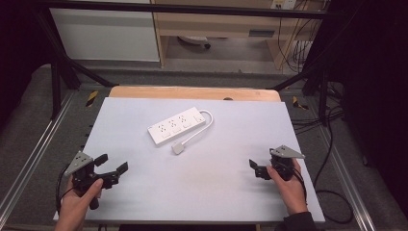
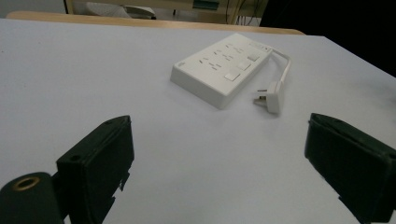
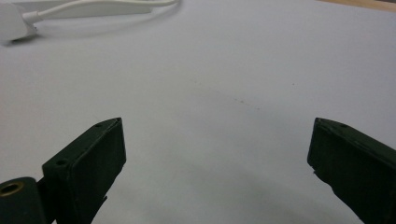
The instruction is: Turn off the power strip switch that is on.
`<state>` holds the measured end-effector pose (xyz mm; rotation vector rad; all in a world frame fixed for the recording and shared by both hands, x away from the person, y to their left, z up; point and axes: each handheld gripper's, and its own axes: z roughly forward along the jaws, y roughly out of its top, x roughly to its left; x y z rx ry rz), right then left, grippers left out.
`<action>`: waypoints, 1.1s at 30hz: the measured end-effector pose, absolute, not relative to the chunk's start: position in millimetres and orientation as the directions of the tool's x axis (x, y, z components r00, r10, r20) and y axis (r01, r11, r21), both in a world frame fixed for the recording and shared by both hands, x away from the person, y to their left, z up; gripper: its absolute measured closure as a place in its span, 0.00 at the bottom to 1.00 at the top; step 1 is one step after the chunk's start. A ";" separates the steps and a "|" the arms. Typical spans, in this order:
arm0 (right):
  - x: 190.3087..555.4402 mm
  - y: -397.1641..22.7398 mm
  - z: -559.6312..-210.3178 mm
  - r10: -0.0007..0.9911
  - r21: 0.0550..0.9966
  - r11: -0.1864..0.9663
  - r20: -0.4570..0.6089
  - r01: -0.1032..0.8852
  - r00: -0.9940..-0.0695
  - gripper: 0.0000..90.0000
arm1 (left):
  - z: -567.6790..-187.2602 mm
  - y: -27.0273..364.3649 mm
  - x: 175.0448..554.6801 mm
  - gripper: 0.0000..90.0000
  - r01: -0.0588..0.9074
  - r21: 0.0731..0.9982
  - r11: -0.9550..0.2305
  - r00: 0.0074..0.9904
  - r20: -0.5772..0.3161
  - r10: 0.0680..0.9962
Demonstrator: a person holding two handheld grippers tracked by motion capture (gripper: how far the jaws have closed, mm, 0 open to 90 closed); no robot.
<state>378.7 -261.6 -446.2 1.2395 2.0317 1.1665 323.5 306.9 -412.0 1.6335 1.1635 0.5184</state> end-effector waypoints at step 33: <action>375.4 -253.7 -444.2 0.879 0.850 0.250 0.002 0.464 -0.477 0.04 | -374.1 263.8 355.7 0.08 0.425 0.904 -0.053 0.505 -0.188 0.843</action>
